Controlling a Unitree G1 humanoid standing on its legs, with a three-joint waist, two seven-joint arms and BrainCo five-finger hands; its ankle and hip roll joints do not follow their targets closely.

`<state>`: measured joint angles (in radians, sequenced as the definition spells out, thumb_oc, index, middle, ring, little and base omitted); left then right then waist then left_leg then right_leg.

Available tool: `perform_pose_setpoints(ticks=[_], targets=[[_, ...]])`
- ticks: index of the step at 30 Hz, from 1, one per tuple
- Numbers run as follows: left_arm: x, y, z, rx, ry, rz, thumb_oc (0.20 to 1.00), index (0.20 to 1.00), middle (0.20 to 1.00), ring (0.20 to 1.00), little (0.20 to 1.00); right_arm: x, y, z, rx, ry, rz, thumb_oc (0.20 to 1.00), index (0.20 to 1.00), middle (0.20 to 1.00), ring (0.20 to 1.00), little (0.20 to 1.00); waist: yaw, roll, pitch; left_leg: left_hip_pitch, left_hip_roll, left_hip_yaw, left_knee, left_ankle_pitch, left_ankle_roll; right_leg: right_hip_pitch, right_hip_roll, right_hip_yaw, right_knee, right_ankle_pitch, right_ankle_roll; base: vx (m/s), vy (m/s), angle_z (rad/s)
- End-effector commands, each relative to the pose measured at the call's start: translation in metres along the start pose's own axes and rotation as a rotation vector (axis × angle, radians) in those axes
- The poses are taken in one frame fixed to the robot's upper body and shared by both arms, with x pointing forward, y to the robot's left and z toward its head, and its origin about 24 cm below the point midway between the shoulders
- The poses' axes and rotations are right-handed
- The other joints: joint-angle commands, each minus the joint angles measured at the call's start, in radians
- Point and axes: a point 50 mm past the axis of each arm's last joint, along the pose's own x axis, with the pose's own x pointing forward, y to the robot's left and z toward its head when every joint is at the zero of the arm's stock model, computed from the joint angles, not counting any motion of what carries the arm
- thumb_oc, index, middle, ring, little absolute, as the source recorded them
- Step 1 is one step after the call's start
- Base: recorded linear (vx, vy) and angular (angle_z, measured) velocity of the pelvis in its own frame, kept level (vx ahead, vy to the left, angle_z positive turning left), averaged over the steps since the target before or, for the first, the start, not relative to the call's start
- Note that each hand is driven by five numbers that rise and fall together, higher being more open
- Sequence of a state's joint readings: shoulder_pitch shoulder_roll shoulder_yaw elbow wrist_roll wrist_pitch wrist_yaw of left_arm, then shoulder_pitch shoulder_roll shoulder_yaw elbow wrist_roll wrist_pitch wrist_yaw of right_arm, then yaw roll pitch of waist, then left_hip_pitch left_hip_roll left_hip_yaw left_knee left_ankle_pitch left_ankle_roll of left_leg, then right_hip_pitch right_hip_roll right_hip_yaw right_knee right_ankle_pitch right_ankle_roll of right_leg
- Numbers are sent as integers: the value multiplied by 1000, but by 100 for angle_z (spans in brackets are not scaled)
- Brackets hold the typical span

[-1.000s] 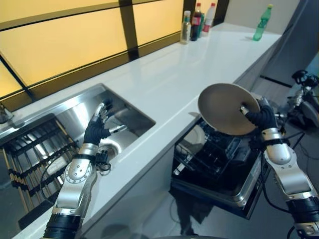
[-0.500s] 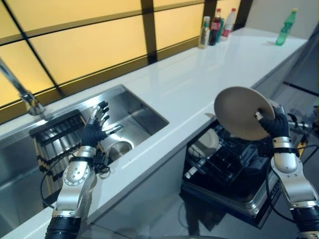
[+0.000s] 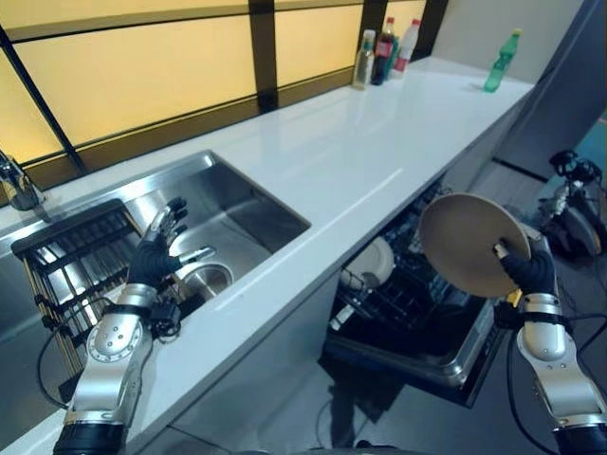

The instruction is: Pick up plates and place into dishwasher.

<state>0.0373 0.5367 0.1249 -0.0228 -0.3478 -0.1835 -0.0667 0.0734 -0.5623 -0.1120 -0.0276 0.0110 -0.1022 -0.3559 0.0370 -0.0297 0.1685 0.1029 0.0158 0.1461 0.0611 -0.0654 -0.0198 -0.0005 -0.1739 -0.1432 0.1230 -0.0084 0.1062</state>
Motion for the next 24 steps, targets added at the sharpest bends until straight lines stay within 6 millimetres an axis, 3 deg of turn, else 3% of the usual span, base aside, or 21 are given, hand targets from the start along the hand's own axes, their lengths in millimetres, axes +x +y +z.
perform_pose_setpoints(ticks=[1, 7, 10, 13, 17, 24], targets=[[0, 18, 19, 18, -90, 43, 1000, 1000, 1000, 1000, 1000, 16, -18, 19, 15, -112, -72, 200, 200, 200, 200, 200, -6, -27, -36, -25, -19, -46, 140, -171, 52, -62, -37, 47, -134, 121, 83, 200, -352, 19], [-14, 20, 11, -8, -35, 43, 1000, 1000, 1000, 1000, 1000, 17, -30, 16, -45, -85, -93, 200, 200, 200, 200, 200, -3, -16, -31, -39, 50, -56, 158, -159, 12, -55, 12, 43, -86, 50, 51, 194, -307, 21], [-3, 14, 17, -27, -84, 48, 1000, 1000, 1000, 1000, 1000, 34, -32, 26, -75, -145, -156, 200, 200, 200, 200, 200, -5, 2, 1, -111, 80, -66, 167, -132, -6, -105, 34, 44, -67, 37, 35, -107, -171, 9], [13, 12, 30, -37, -163, 82, 1000, 1000, 1000, 1000, 1000, 60, -35, 52, -102, -248, -239, 200, 200, 200, 200, 200, -13, 19, 68, -209, 102, -76, 176, -98, -21, -192, 44, 43, -30, 28, 28, -261, -119, -2], [30, 10, 46, -28, -251, 126, 1000, 1000, 1000, 1000, 1000, 89, -43, 87, -141, -361, -330, 200, 200, 200, 200, 200, -19, 38, 163, -344, 103, -95, 226, -66, -26, -307, 45, 36, 27, 29, 18, -211, -77, 4], [37, 14, 60, -1, -309, 162, 1000, 1000, 1000, 1000, 1000, 104, -58, 99, -190, -394, -407, 200, 200, 200, 200, 200, -19, 60, 251, -467, 92, -114, 289, -45, -27, -400, 38, 7, 76, 31, 1, -70, -54, 8]])
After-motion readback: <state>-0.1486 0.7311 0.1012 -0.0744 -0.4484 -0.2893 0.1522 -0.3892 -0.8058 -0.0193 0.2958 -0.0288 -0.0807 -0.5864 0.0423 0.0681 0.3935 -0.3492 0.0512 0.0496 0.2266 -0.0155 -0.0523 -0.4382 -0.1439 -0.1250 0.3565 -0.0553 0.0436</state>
